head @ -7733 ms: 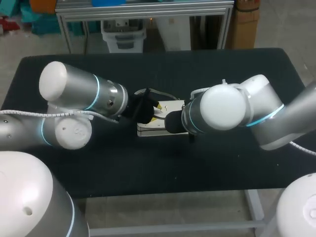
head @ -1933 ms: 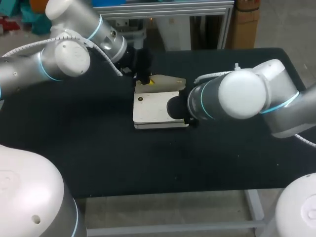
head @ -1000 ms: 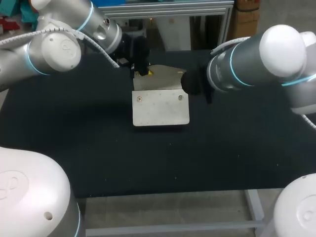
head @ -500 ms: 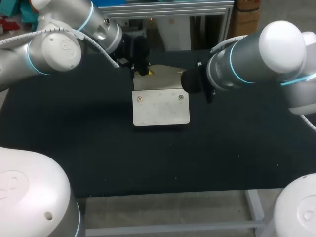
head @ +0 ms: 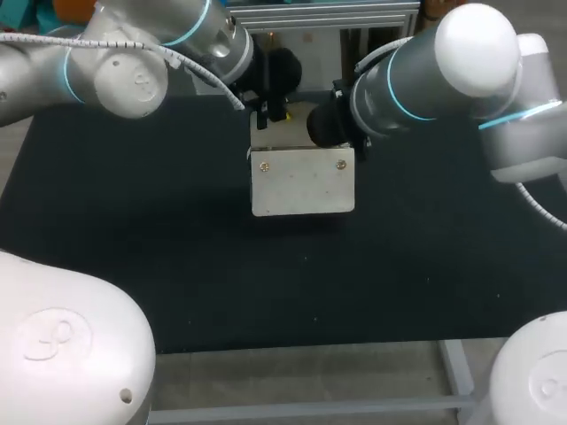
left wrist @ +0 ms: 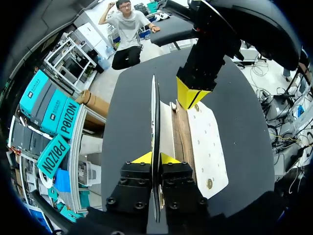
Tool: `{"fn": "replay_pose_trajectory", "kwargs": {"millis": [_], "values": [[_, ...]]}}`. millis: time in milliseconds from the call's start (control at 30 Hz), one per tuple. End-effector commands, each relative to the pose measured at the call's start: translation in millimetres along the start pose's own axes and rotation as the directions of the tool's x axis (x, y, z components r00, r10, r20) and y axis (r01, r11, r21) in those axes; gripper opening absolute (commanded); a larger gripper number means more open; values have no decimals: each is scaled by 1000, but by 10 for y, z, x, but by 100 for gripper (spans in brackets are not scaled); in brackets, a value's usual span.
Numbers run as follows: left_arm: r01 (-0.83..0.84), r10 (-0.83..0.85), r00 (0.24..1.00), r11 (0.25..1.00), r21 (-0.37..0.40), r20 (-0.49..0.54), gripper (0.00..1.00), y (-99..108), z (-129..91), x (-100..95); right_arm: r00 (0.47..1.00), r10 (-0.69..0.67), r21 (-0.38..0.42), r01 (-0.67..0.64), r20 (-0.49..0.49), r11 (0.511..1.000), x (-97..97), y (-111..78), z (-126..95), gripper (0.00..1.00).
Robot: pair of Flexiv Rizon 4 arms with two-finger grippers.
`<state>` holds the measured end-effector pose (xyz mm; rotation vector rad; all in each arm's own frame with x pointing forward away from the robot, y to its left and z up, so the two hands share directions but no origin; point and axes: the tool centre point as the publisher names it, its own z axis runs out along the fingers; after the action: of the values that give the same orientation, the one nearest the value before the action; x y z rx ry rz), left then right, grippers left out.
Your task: Pick up the bag, open it, inspect its contents, close it, and place it on the opposite side
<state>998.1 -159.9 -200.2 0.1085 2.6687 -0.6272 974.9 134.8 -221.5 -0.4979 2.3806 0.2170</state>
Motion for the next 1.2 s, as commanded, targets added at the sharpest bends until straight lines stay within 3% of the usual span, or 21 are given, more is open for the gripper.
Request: {"fn": "replay_pose_trajectory", "kwargs": {"millis": [33,667,1200], "values": [[4,-4,1000,998,-55,-12,0,-55,-44,-41,1000,-2,10,2,-3,1000,-55,47,167,0],[82,-82,996,997,5,-34,0,83,-2,-73,999,45,30,-46,19,999,55,1,254,0],[99,-96,994,994,55,-54,0,96,-13,-13,998,61,45,-61,8,997,51,-45,535,0]]}}
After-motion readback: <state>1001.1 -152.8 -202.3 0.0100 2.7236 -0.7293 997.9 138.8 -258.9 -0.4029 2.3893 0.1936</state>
